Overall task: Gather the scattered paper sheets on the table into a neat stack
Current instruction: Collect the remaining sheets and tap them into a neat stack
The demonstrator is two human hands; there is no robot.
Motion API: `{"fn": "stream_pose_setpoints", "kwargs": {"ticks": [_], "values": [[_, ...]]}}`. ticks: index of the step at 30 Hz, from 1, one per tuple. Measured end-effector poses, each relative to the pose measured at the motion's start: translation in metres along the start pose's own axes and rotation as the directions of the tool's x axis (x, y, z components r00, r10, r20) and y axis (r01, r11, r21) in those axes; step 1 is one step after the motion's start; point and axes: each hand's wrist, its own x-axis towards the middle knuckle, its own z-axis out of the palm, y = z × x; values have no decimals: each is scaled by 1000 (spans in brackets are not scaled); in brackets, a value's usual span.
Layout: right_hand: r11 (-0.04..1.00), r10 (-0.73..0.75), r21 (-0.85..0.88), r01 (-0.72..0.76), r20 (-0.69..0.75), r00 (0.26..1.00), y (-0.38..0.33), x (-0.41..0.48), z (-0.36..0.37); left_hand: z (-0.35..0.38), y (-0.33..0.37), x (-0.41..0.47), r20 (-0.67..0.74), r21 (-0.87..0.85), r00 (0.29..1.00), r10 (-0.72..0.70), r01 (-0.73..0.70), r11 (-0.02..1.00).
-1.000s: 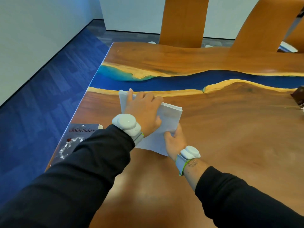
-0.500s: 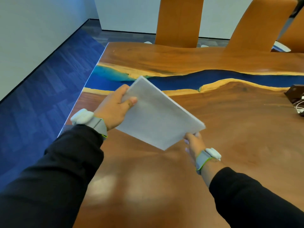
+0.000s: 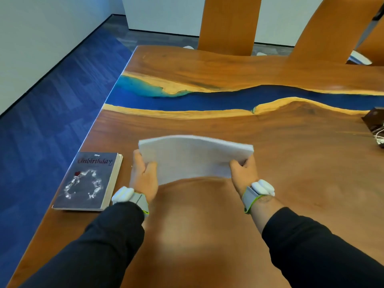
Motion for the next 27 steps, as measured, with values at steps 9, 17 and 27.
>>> {"fn": "stream_pose_setpoints", "kwargs": {"ticks": [9, 17, 27], "values": [[999, 0, -31, -3, -90, 996, 9, 2, 4, 2, -14, 3, -96, 9, 993, -67, 69, 998], [997, 69, -45, -69, 5, 998, 15, 8, 6, 10, -21, 8, -73, 72, 989, -128, 133, 988], [984, 130, -130, -122, 58, 990, 26, 14, 4, 1, -13, 16, -123, 64, 988, -95, 104, 993]]}}
